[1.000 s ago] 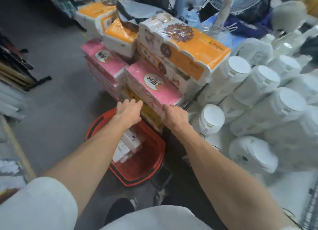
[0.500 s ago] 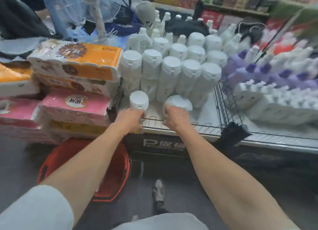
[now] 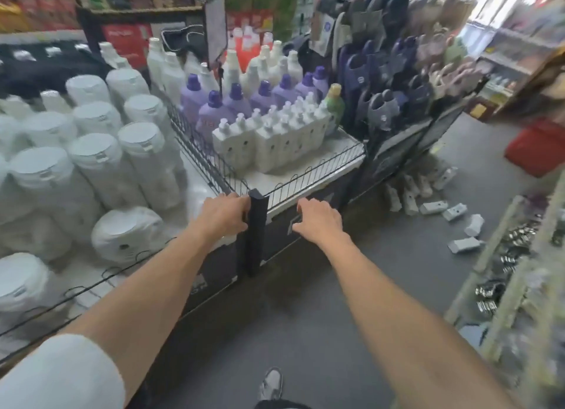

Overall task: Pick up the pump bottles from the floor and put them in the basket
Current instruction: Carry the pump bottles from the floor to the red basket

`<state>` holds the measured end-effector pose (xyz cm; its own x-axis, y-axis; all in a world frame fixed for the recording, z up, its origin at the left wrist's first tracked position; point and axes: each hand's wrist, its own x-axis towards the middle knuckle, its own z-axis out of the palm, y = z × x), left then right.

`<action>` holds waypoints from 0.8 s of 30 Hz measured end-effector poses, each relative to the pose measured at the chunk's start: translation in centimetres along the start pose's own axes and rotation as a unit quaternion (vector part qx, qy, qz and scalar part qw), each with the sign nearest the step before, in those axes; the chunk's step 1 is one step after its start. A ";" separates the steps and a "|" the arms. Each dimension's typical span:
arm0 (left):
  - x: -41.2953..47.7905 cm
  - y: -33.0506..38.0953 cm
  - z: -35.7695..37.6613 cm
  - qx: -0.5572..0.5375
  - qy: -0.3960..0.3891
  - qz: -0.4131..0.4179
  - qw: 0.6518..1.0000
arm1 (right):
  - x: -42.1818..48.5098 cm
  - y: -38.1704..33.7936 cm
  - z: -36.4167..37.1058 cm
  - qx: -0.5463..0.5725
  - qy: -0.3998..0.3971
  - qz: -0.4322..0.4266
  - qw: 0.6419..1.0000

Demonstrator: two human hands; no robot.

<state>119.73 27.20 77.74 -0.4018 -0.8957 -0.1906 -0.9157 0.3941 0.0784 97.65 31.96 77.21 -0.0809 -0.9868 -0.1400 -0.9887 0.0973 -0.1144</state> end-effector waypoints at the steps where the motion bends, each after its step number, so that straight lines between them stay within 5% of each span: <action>1: 1.6 1.4 -0.2 0.005 0.003 0.015 1.000 | 0.2 2.4 -0.3 0.003 0.002 0.022 1.000; 24: 29.1 33.1 -3.3 0.063 0.023 0.324 0.944 | 1.0 37.1 -5.2 0.034 0.044 0.354 0.934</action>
<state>77.72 13.49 78.03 -0.8794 -0.4654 -0.0999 -0.4714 0.8807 0.0461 60.20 33.87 77.91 -0.7239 -0.6789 -0.1229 -0.6736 0.7340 -0.0869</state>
